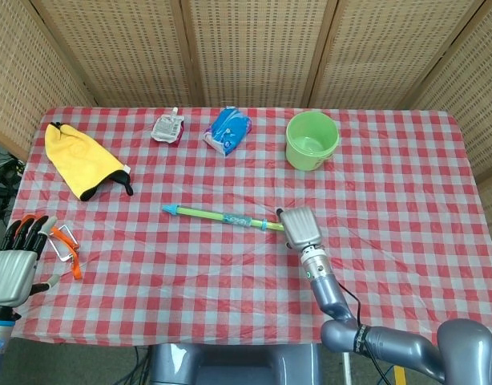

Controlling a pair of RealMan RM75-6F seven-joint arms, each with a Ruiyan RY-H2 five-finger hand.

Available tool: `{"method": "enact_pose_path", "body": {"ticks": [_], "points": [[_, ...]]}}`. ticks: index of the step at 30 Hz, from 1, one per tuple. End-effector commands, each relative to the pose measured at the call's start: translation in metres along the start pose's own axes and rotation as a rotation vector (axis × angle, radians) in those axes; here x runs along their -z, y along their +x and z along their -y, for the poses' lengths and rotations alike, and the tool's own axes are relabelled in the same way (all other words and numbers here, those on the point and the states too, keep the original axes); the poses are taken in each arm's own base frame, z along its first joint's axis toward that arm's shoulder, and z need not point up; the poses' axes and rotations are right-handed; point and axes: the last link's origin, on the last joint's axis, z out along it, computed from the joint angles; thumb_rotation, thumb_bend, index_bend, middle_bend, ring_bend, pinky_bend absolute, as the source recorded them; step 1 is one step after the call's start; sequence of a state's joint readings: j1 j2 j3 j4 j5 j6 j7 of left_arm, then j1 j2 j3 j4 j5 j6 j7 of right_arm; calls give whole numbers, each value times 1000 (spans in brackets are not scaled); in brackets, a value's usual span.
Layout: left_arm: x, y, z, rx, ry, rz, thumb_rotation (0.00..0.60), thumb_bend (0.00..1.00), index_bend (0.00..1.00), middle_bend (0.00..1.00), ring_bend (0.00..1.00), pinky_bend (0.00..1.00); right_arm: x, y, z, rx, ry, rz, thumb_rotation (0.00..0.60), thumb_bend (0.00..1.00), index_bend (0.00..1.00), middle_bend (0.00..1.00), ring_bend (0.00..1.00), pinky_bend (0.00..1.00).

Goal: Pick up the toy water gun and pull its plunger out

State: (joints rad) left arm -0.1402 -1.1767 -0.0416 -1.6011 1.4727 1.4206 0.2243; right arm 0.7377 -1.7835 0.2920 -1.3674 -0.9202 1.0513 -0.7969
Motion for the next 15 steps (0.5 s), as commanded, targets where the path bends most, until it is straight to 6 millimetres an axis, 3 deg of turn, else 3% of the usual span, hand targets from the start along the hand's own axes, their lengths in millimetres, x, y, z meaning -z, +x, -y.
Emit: {"method": "enact_pose_path", "body": {"ticks": [1,15], "points": [[0,-1,0,-4,1,4,600,30,0,0,0,0,-5,-4,-2,-3,-10,16,600,423,454,1000,959,740],[-2,-1,0,-15,12,1,600,30,0,0,0,0,-17,-16,-13,-11,-34,43,600,432,477,1000,959,740]]}}
